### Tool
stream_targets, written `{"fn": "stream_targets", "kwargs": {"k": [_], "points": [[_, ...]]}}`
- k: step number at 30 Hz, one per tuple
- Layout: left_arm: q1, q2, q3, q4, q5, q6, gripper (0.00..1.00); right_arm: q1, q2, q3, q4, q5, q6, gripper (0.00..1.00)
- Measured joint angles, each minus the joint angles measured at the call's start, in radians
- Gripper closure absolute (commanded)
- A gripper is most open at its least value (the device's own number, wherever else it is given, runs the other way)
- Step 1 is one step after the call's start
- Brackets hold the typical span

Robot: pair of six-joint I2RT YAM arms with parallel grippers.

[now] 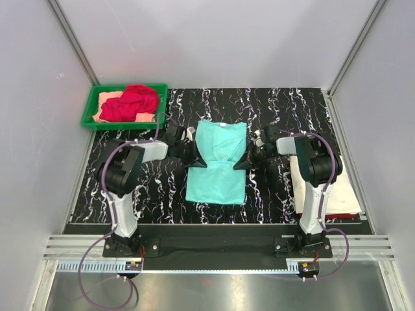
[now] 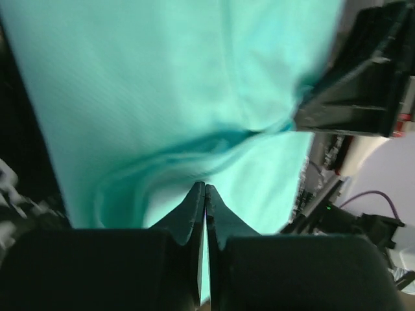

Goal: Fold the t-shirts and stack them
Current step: Fold the tshirt

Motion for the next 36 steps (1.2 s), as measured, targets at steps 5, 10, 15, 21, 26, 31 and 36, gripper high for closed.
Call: {"fn": "stream_targets", "kwargs": {"k": [5, 10, 15, 21, 26, 31, 36], "points": [[0.012, 0.081, 0.032, 0.018, 0.036, 0.022, 1.00, -0.067, 0.021, 0.001, -0.004, -0.048, -0.026, 0.89], [0.011, 0.071, 0.032, 0.012, 0.029, 0.064, 0.94, -0.082, -0.017, 0.006, -0.093, -0.017, -0.093, 0.71], [0.012, 0.018, 0.032, -0.072, -0.005, 0.105, 0.85, -0.083, -0.150, 0.003, -0.214, 0.094, -0.158, 0.67], [0.012, -0.077, 0.068, -0.135, -0.010, 0.111, 0.83, -0.084, -0.198, 0.008, -0.238, 0.098, -0.165, 0.83], [0.012, -0.095, 0.060, -0.080, 0.005, 0.080, 0.84, -0.079, -0.131, 0.005, -0.178, 0.033, -0.113, 0.85], [0.012, -0.077, -0.048, -0.025, -0.002, 0.049, 0.85, -0.079, -0.066, -0.055, -0.098, -0.003, -0.076, 0.85], [0.013, -0.036, -0.098, -0.026, -0.008, 0.057, 0.86, -0.096, -0.058, -0.086, -0.109, -0.014, -0.101, 0.85]]}}
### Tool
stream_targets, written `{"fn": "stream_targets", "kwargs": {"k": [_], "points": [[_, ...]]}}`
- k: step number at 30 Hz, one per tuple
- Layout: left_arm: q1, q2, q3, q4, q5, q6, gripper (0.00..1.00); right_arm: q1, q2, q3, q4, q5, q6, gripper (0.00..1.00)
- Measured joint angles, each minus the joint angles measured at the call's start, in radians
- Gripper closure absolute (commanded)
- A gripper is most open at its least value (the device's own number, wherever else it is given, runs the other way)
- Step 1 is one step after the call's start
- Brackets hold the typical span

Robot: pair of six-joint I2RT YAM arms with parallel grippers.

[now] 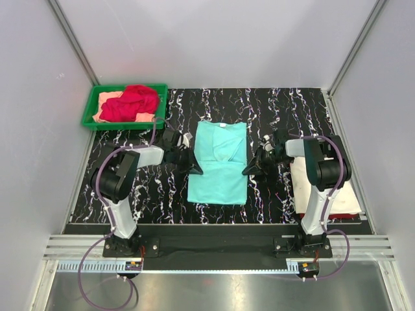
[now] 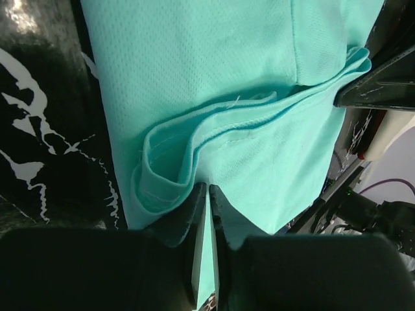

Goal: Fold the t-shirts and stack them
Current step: Fold the tshirt

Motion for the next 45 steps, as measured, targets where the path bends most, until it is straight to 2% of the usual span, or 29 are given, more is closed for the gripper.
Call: {"fn": "stream_targets", "kwargs": {"k": [3, 7, 12, 15, 22, 23, 25, 26, 28, 30, 31, 34, 35, 39, 40, 41, 45], "points": [[-0.007, -0.025, 0.000, -0.026, -0.023, 0.039, 0.84, -0.002, -0.033, 0.000, -0.065, 0.050, -0.032, 0.85], [-0.016, -0.115, 0.002, -0.122, -0.061, 0.089, 0.76, -0.003, -0.112, 0.003, -0.159, 0.153, -0.074, 0.84], [-0.014, -0.175, 0.087, -0.174, -0.060, 0.113, 0.75, 0.011, -0.134, 0.074, -0.200, 0.168, -0.074, 0.82], [-0.002, -0.132, 0.155, -0.156, -0.055, 0.115, 0.76, 0.033, -0.095, 0.135, -0.174, 0.151, -0.046, 0.81], [0.035, 0.109, 0.219, -0.134, -0.053, 0.122, 0.77, 0.043, 0.045, 0.201, -0.108, 0.138, 0.010, 0.79], [0.042, 0.125, 0.229, -0.138, -0.018, 0.119, 0.77, 0.043, 0.061, 0.209, -0.113, 0.137, 0.011, 0.79], [0.040, 0.124, 0.250, -0.151, -0.033, 0.141, 0.72, 0.043, 0.074, 0.230, -0.134, 0.131, 0.007, 0.77], [0.038, 0.124, 0.257, -0.155, -0.045, 0.154, 0.61, 0.043, 0.074, 0.242, -0.149, 0.141, -0.006, 0.75], [0.035, 0.111, 0.263, -0.178, -0.060, 0.175, 0.52, 0.043, 0.074, 0.269, -0.192, 0.173, -0.041, 0.70], [0.029, 0.069, 0.264, -0.222, -0.111, 0.196, 0.38, 0.043, 0.064, 0.289, -0.243, 0.220, -0.082, 0.65], [0.029, 0.038, 0.264, -0.253, -0.137, 0.209, 0.33, 0.043, 0.049, 0.290, -0.270, 0.247, -0.103, 0.58], [0.030, -0.091, 0.264, -0.324, -0.213, 0.230, 0.25, 0.043, -0.028, 0.277, -0.347, 0.307, -0.146, 0.48], [0.030, -0.143, 0.264, -0.342, -0.238, 0.232, 0.24, 0.043, -0.066, 0.266, -0.368, 0.318, -0.155, 0.43], [0.033, -0.359, 0.196, -0.352, -0.294, 0.205, 0.23, 0.047, -0.229, 0.160, -0.386, 0.306, -0.158, 0.36], [0.033, -0.412, 0.154, -0.350, -0.297, 0.182, 0.27, 0.052, -0.262, 0.125, -0.383, 0.301, -0.151, 0.35], [0.033, -0.447, 0.114, -0.356, -0.297, 0.165, 0.30, 0.059, -0.289, 0.089, -0.383, 0.288, -0.140, 0.30], [0.026, -0.562, -0.150, -0.344, -0.291, 0.042, 0.37, 0.111, -0.359, -0.069, -0.340, 0.244, -0.069, 0.29]]}}
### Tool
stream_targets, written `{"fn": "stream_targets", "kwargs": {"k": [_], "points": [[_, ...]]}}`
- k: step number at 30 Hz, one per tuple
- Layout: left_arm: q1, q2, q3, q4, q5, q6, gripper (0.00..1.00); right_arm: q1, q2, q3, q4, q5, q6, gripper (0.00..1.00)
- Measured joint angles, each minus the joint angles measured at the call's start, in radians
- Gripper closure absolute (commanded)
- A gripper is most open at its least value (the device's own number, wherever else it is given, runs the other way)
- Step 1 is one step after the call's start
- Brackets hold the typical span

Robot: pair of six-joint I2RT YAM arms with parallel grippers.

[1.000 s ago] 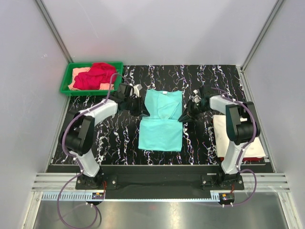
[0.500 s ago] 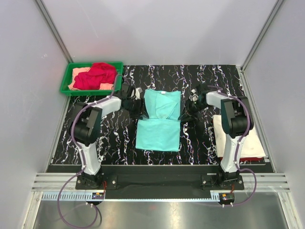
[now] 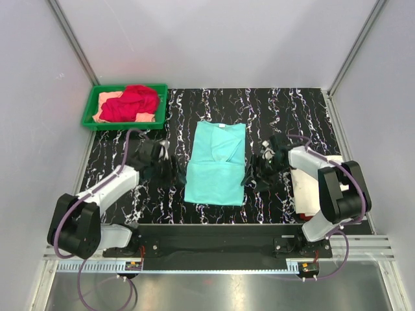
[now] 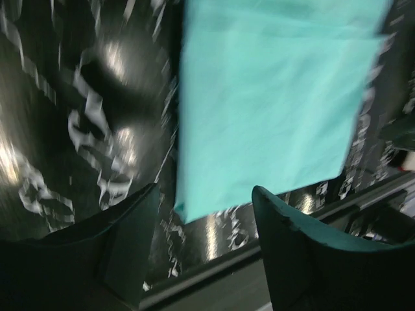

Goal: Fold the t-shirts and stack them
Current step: Fold the tshirt

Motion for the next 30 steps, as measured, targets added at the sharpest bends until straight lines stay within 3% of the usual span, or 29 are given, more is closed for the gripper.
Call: {"fn": "stream_targets", "kwargs": {"k": [3, 7, 30], "points": [[-0.014, -0.018, -0.163, -0.011, 0.000, -0.094, 0.38, 0.024, -0.054, -0.103, 0.033, -0.023, 0.047, 0.29], [-0.024, -0.040, -0.253, -0.005, -0.002, -0.204, 0.34, 0.024, -0.129, -0.216, 0.085, -0.039, 0.101, 0.30], [-0.067, 0.025, -0.268, 0.103, -0.012, -0.539, 0.40, 0.082, -0.184, -0.365, 0.287, -0.039, 0.304, 0.30]]}}
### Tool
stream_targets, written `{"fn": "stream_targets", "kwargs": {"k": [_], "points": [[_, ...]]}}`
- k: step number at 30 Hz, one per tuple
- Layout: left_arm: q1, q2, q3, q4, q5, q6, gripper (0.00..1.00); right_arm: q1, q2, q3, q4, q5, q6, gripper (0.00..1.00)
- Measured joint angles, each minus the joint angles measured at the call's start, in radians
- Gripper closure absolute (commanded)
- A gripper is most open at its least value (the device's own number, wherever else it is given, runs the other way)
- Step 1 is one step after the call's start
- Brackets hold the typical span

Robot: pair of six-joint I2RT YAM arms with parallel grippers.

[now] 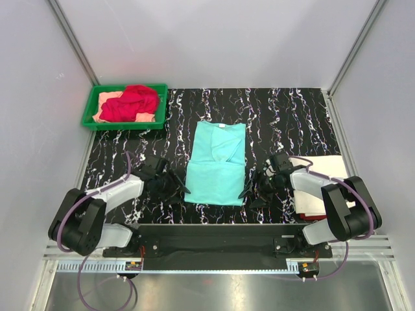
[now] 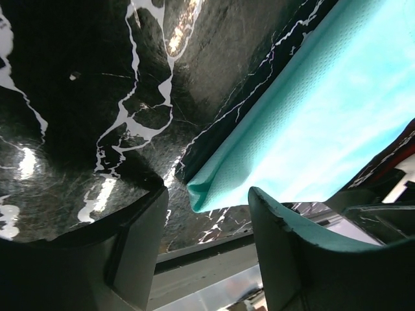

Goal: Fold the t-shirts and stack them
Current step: Fold the tshirt

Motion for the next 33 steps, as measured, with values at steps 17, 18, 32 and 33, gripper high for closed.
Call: {"fn": "stream_targets", "kwargs": {"k": [17, 18, 32, 33], "points": [[-0.013, 0.064, 0.002, 0.024, 0.049, -0.059, 0.67, 0.029, 0.024, -0.063, 0.140, -0.025, 0.161, 0.34], [-0.013, 0.065, 0.001, 0.026, 0.051, -0.058, 0.68, 0.029, 0.024, -0.064, 0.144, -0.025, 0.165, 0.35], [-0.013, 0.070, -0.008, 0.036, 0.060, -0.047, 0.78, 0.034, 0.061, -0.070, 0.197, -0.026, 0.205, 0.49], [-0.013, 0.070, -0.008, 0.036, 0.060, -0.047, 0.80, 0.035, 0.062, -0.070, 0.199, -0.022, 0.208, 0.53]]}}
